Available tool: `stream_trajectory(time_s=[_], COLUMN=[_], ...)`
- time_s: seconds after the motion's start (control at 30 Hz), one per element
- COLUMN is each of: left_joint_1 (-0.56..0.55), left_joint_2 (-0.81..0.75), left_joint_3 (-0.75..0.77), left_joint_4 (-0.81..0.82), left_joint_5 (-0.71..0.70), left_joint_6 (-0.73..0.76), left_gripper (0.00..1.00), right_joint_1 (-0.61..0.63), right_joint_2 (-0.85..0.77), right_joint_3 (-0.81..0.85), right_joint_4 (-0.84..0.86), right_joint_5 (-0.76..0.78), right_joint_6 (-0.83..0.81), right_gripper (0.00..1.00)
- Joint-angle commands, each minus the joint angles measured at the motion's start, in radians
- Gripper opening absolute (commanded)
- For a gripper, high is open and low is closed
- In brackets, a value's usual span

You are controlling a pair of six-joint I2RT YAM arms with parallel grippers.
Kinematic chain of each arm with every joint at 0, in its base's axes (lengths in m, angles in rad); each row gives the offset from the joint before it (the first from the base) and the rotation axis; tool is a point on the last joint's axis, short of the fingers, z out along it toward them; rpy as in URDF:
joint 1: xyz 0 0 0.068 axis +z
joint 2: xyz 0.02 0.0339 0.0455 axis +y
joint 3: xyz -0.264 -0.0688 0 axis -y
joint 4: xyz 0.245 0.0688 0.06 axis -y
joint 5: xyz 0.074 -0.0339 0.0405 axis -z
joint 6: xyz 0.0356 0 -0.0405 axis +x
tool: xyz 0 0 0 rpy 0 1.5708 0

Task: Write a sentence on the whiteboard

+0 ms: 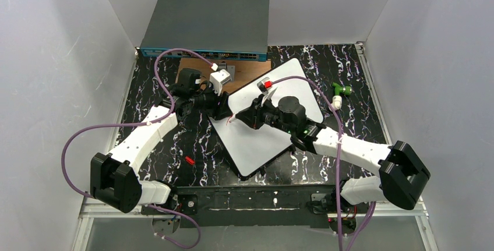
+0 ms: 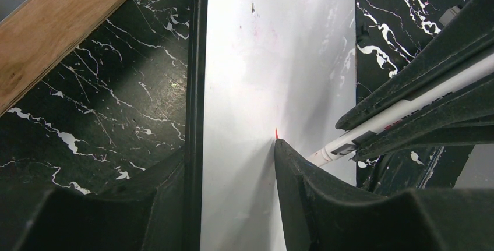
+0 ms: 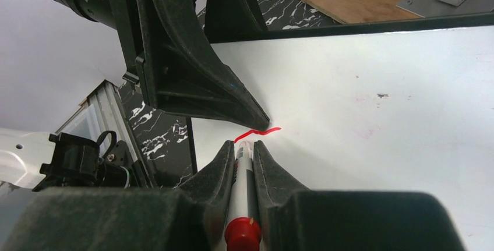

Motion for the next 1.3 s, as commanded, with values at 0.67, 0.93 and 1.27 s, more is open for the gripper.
stream_trajectory(time_s=[0.67, 0.93, 1.27], left_joint_1=[-0.036, -0.036, -0.036], left_joint_2=[0.010, 0.012, 0.012], left_joint_3=[0.015, 0.016, 0.017], left_joint_4=[-0.069, -0.067, -0.066], left_joint_5=[0.022, 0.021, 0.013], left_joint_6=[0.095, 0.096, 0.099], left_gripper=[0.00, 0.00, 0.00], right_joint_1=[-0.002, -0.002, -0.002], right_joint_2=[-0.037, -0.063, -0.120], right_joint_3=[-0.078, -0.108, -0.129], right_joint_4=[0.025, -0.002, -0.028], right_joint_5=[0.072, 0.075, 0.076], right_joint_6=[-0.009, -0.011, -0.028], right_gripper=[0.01, 0.01, 0.01])
